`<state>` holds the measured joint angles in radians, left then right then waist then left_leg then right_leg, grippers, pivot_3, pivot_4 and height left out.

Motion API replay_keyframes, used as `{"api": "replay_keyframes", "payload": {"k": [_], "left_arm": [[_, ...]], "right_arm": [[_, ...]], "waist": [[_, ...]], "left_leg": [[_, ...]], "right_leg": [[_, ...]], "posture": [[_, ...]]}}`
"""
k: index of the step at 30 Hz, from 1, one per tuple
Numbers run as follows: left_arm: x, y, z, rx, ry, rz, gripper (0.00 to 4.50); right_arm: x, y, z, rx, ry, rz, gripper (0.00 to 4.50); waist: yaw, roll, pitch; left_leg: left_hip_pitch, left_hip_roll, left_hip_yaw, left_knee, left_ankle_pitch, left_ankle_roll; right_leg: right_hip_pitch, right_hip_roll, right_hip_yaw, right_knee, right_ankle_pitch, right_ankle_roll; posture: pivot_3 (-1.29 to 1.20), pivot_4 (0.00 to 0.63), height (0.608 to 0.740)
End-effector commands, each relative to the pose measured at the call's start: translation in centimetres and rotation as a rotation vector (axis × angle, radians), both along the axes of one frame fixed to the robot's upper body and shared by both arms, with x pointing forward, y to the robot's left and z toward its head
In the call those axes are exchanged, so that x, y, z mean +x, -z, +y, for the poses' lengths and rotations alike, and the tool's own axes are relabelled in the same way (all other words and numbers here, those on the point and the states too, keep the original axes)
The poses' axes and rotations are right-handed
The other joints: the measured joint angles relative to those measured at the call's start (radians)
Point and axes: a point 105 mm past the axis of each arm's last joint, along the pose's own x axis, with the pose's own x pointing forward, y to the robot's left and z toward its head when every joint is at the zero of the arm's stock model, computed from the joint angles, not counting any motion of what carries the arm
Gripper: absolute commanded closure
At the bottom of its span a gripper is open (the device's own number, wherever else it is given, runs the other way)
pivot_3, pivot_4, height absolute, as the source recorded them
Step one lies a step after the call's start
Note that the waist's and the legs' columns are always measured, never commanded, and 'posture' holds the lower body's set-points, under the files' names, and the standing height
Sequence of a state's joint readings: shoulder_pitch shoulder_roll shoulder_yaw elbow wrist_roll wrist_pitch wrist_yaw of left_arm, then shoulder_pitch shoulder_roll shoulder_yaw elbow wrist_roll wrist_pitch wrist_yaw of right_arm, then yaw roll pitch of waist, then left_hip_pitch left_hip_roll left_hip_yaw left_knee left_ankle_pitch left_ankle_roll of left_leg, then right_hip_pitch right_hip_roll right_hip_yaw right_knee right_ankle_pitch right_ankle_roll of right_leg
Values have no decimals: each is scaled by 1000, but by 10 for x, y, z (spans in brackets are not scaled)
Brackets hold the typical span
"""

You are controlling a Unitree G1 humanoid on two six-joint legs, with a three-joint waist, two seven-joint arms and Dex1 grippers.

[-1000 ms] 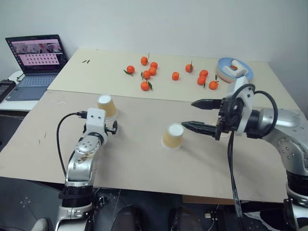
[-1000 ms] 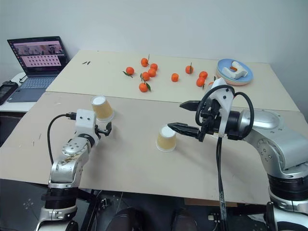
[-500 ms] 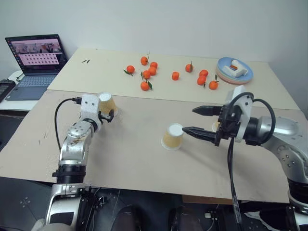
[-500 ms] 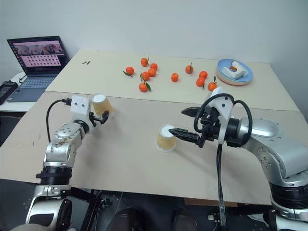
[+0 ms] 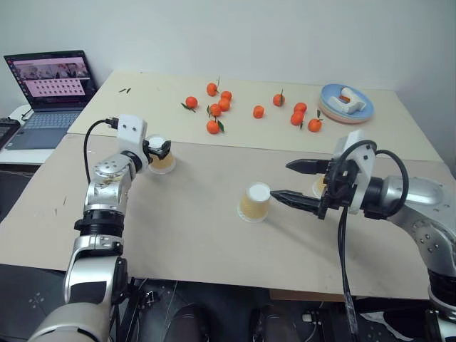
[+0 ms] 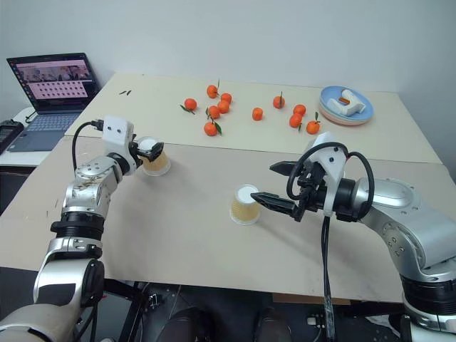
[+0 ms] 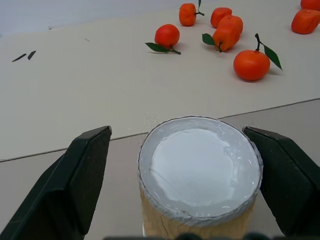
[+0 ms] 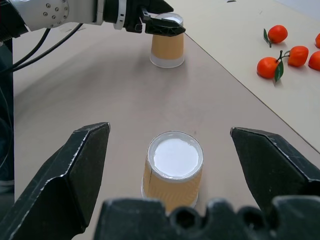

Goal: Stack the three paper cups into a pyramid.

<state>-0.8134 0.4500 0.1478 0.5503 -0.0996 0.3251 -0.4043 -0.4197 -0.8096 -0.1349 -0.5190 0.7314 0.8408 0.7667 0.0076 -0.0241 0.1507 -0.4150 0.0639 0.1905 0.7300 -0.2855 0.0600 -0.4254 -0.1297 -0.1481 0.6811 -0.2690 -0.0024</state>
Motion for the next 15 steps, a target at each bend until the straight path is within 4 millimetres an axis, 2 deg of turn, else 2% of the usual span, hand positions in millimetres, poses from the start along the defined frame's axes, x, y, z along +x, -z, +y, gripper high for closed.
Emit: {"api": "replay_keyframes", "payload": {"k": [1, 15], "left_arm": [[1, -15, 0, 24, 17, -44, 19], [0, 0, -5, -14, 42, 24, 19]], "right_arm": [[-4, -12, -1, 7, -1, -51, 0], [-2, -12, -5, 7, 24, -55, 0]], "waist": [[0, 0, 0], [-1, 0, 0]], "left_leg": [[0, 0, 0, 0, 0, 0], [0, 0, 0, 0, 0, 0]], "right_leg": [[0, 0, 0, 0, 0, 0], [0, 0, 0, 0, 0, 0]], "posture": [[0, 150, 703], [0, 150, 703]]}}
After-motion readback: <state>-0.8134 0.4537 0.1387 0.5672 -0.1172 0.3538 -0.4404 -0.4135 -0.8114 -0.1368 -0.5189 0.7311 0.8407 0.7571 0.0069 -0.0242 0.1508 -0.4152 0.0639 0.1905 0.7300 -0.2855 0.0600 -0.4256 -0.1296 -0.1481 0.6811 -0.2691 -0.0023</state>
